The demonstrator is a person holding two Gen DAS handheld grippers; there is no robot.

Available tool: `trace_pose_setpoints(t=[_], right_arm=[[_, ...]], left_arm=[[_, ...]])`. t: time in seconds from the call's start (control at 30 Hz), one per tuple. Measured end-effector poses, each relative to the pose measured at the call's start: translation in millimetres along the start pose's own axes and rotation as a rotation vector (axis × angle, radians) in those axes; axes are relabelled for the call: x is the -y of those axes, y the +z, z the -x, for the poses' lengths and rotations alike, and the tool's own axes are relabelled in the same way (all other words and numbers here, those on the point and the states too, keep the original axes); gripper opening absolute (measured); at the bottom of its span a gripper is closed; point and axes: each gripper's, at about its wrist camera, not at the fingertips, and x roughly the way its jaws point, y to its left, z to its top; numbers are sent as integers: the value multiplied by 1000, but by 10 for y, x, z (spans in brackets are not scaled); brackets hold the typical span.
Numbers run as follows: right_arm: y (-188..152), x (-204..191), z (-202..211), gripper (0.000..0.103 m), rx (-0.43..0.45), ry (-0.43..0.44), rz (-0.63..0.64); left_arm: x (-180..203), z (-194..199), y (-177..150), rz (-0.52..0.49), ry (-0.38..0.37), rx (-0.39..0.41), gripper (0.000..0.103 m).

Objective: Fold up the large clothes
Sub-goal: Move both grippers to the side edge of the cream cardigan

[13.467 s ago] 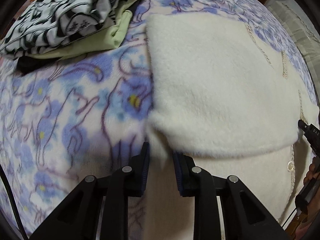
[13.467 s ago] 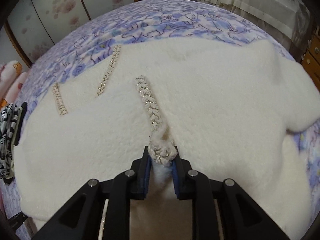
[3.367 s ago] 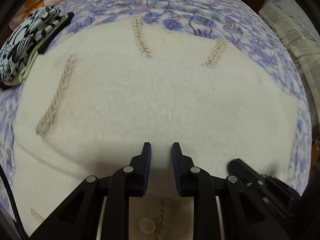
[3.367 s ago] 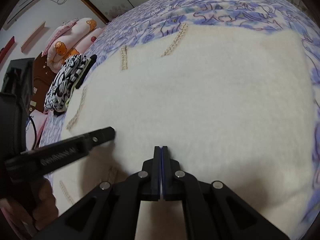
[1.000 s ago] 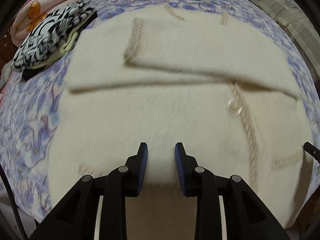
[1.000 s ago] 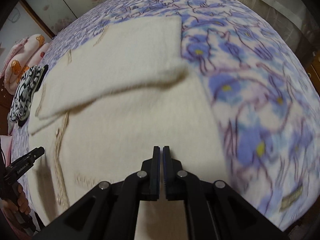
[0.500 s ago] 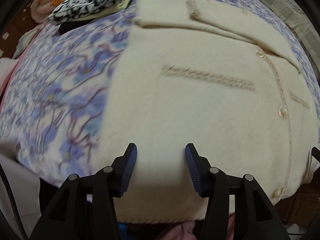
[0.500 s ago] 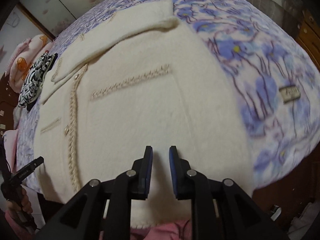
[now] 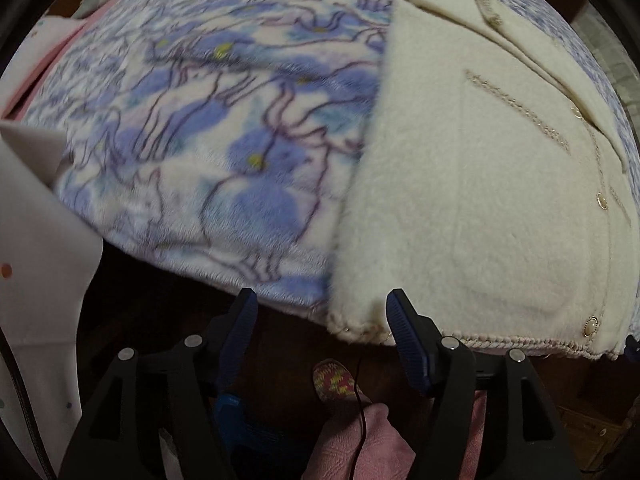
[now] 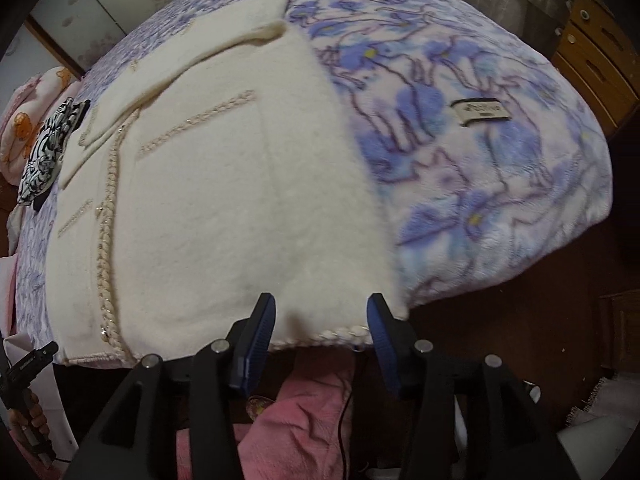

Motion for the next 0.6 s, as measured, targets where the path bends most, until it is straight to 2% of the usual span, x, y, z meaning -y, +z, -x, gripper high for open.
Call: trace_pose_setpoints(t=[0.13,0.3,0.43,0.6], right_arm=[[-11,141,-47,54,-28,-26,-17],[25,296,-199,54,-85,3,-42],[85,373,-341,54,-128,35,-42],[228,430,-509,54,-187,106,-34]], left_arm=[[-59,-21,-8,25,-68,-44,73],[61,-32,25,-38,-186,-119,79],[152,-66,104,-96,-218,-124,79],[184,-265,280,-140,-264,-175,79]])
